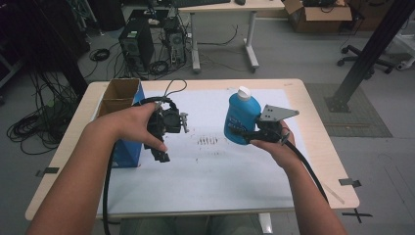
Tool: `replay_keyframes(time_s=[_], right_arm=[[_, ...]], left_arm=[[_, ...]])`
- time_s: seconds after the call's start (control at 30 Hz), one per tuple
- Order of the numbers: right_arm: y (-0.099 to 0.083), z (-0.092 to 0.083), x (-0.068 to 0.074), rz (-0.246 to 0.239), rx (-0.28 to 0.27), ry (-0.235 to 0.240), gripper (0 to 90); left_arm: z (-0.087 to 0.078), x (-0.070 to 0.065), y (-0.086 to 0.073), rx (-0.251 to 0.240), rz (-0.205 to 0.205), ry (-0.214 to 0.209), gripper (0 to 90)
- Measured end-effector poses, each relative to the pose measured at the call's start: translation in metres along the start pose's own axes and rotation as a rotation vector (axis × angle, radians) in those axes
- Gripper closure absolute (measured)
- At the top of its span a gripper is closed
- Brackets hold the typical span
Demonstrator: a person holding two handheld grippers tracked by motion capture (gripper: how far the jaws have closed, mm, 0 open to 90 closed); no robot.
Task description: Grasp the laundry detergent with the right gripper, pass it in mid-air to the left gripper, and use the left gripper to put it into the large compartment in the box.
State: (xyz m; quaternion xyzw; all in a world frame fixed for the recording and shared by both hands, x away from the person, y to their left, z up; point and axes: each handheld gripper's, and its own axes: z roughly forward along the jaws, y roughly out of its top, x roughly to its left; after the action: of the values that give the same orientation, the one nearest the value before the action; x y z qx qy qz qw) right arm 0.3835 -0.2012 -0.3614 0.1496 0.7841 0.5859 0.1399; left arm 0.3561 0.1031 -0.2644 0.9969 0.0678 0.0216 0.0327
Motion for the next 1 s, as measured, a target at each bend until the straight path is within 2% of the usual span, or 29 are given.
replay_keyframes(time_s=[0.17,0.4,0.77,1.0], right_arm=[[0.002,0.002,0.004,-0.033,0.046,0.086,44.5],[0.003,0.007,0.011,-0.061,0.058,0.182,44.5],[-0.002,0.019,0.020,-0.087,0.073,0.290,44.5],[-0.004,0.028,0.023,-0.108,0.074,0.327,44.5]], left_arm=[[-0.006,0.001,0.005,0.003,0.007,-0.002,5.3],[-0.012,0.002,0.013,0.007,0.019,-0.007,5.4],[-0.015,0.002,0.025,0.017,0.045,-0.010,5.2],[-0.014,0.002,0.030,0.028,0.053,-0.014,5.1]])
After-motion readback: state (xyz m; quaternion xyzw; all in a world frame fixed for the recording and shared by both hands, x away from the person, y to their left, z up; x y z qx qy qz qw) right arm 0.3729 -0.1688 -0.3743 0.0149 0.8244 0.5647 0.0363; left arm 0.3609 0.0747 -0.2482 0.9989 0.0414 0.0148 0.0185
